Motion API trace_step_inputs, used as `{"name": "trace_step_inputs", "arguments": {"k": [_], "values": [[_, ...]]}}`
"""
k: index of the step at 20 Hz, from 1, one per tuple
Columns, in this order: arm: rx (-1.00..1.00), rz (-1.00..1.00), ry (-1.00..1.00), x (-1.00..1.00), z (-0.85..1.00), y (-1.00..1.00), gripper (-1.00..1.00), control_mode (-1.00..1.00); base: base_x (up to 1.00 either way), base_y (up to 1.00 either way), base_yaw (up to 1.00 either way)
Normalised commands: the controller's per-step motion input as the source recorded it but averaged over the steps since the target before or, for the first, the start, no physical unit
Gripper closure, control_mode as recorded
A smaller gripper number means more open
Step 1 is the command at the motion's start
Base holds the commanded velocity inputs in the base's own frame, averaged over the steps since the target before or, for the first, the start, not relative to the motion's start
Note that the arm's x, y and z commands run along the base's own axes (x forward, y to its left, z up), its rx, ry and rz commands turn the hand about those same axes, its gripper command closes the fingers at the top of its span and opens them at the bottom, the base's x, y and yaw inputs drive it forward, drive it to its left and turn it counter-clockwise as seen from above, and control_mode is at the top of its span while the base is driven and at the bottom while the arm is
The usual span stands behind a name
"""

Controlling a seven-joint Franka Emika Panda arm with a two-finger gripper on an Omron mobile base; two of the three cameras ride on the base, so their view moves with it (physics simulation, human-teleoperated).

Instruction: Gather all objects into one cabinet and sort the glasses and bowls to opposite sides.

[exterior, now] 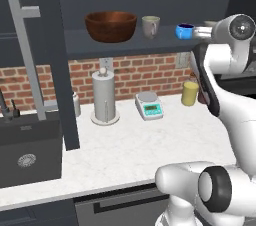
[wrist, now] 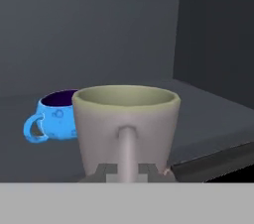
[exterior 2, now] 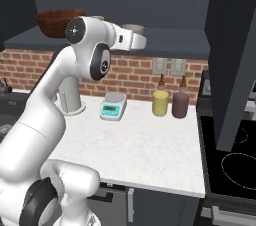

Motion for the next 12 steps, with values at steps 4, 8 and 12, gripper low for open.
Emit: {"name": "trace_step_inputs", "arguments": {"k": [4, 8, 12], "values": [[0.01, 0.03, 0.0, 0.67, -0.27, -0.24, 1.0, -1.0, 0.0, 0.0, 0.0], [0.0, 0.0, 0.0, 0.53, -0.21, -0.31, 1.0, -1.0, 0.0, 0.0, 0.0], [0.0, 0.0, 0.0, 0.44, -0.12, -0.28, 1.0, -1.0, 0.0, 0.0, 0.0]]}}
